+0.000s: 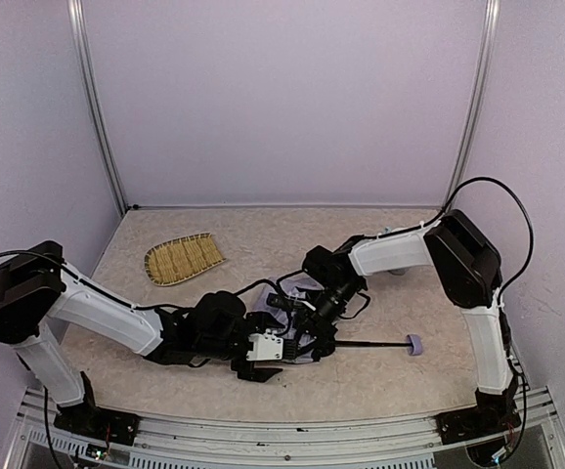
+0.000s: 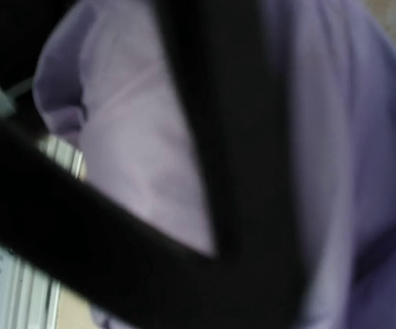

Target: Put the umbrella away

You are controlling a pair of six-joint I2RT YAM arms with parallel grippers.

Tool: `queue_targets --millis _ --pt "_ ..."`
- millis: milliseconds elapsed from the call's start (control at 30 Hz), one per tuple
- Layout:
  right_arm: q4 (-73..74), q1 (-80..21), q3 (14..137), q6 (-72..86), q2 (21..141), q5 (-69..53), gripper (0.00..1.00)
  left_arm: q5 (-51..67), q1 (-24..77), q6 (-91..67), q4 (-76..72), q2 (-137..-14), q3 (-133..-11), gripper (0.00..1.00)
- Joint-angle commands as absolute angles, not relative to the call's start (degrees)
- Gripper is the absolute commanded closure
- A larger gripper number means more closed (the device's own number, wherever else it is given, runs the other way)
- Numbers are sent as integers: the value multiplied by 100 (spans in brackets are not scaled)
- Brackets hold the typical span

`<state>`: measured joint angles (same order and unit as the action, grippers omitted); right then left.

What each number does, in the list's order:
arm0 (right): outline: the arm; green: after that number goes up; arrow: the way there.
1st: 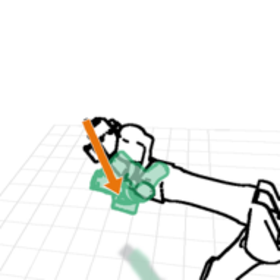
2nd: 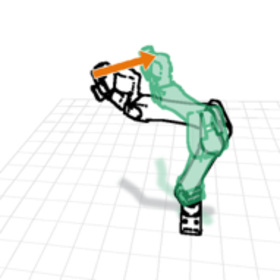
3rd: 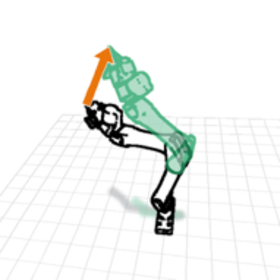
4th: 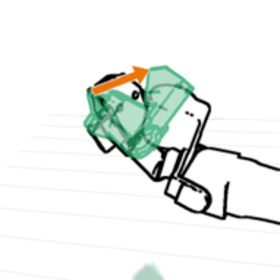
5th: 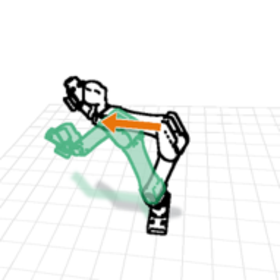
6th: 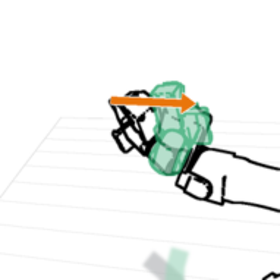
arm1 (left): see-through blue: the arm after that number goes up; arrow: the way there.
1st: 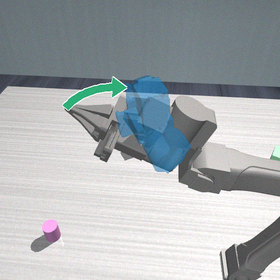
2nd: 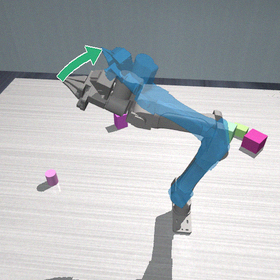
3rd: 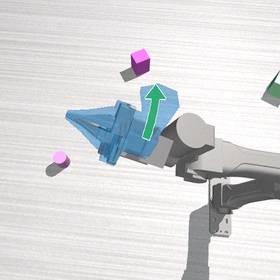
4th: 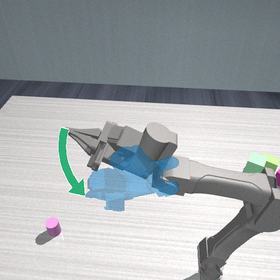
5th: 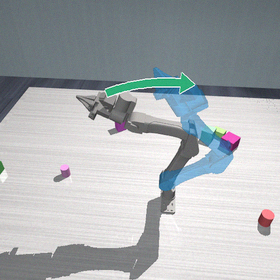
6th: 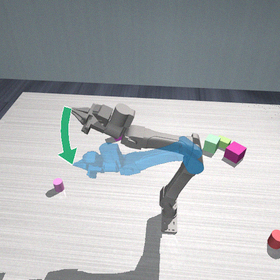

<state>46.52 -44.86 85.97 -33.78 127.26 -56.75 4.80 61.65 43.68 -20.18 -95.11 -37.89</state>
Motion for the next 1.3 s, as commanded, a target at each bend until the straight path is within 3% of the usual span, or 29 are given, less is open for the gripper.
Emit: queue_targets --millis 0,267,300,400,433,667,800,1067,1267 --pt "5442 -4563 8222 -3488 13256 -4942 76 -704 6105 4261 -1758 -10093 -4008 10" --pt "5415 -4561 8064 -3668 12986 -5074 75 -841 6053 3998 -1112 -10626 -4451 15" --pt "5392 -4554 8036 -3654 12937 -5053 73 -786 6029 3963 -828 -10705 -4602 20" --pt "5074 -4484 7862 -3456 12647 -5030 65 -704 5941 3653 -61 -10922 -5101 50" --pt "4906 -4444 7756 -3351 12507 -5027 58 -626 5915 3548 160 -10968 -5210 54" --pt "3305 -4078 6991 -2436 11246 -4805 33 541 5789 3012 1434 -11088 -5708 56" --pt "2384 -3876 6377 -2087 10208 -4347 25 1493 5538 2678 2020 -11311 -6051 57" --pt "503 -3945 4802 -1943 8204 -2931 24 3108 5126 2467 2808 -11826 -6436 62" --pt "-761 -5522 3769 -3749 7543 -1008 19 3986 4886 2530 3620 -12337 -7110 64"
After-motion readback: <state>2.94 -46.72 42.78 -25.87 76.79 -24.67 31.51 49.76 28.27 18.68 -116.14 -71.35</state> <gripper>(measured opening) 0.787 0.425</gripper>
